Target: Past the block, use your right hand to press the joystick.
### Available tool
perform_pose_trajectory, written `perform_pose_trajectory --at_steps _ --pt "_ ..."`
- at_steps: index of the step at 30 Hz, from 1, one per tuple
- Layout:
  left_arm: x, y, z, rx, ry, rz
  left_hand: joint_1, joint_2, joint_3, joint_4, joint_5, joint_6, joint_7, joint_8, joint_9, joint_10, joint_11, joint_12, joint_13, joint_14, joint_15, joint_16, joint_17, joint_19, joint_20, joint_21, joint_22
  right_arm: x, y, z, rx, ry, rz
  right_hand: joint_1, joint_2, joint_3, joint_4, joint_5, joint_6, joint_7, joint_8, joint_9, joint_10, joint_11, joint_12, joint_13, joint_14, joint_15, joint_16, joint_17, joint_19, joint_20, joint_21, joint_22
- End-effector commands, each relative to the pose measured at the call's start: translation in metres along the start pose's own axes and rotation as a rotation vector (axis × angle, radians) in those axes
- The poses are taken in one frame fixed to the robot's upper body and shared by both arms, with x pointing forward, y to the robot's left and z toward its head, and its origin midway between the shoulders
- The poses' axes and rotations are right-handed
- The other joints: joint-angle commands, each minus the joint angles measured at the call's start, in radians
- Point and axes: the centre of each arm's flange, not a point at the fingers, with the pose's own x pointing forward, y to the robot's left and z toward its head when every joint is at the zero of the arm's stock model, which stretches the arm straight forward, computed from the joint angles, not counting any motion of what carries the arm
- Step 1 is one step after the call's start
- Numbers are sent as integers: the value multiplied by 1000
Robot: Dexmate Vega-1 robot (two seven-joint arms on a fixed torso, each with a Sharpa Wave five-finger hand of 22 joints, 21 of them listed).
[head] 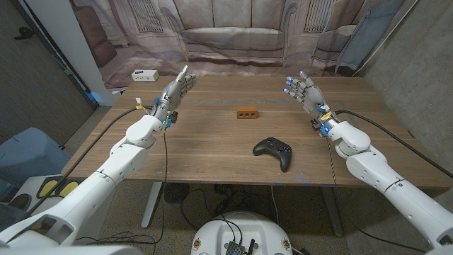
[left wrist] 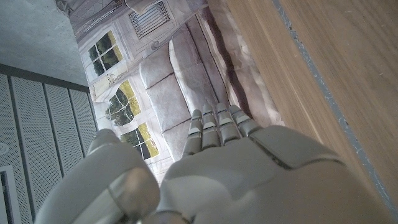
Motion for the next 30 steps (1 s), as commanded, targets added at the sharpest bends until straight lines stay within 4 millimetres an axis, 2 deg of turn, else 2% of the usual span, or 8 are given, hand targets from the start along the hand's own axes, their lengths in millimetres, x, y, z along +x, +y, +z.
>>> perform_pose_trajectory --at_steps 1,9,13,25,30 --pt "0 -6 -3 -11 29 -42 1 6 2 -9 -1 -14 -2 -5 6 -3 1 -5 2 -2 -1 0 3 3 -3 1 4 5 -6 -15 55 34 51 11 -1 0 -10 -3 -4 4 -2 0 -3 4 -2 2 1 3 -3 0 10 2 -6 -1" --pt "-10 -7 -3 -3 44 -50 2 7 2 -10 -1 -25 -2 -6 6 -11 2 -8 2 -11 1 -4 3 -4 -1 -2 4 9 -11 -19 26 23 38 18 2 2 -10 -8 -7 0 -1 0 16 -2 5 1 38 -3 9 1 53 3 4 -1" --pt "-15 -5 -3 -5 46 -50 2 7 2 -11 -1 -25 -2 -6 6 -13 1 -9 2 -12 2 -4 3 -5 -1 -2 4 9 -10 -26 28 43 29 20 1 1 -10 -12 -3 -2 2 0 45 -2 13 1 74 -1 18 2 83 2 8 -1" --pt "-14 2 -7 -22 27 -64 3 8 2 -12 -1 -25 -1 -3 6 -12 1 -8 2 -14 1 -3 3 -7 -1 -2 4 9 3 -29 11 42 2 21 0 0 -9 -15 7 10 6 0 46 6 11 1 74 7 15 3 83 3 4 -1" --pt "-12 4 -8 -25 30 -67 3 9 2 -13 -1 -24 0 -2 6 -13 -2 -8 2 -15 1 -3 3 -8 -1 -2 4 11 2 -29 26 33 -14 21 -1 0 -9 -16 8 11 6 0 45 8 9 1 67 10 11 3 77 7 0 -1"
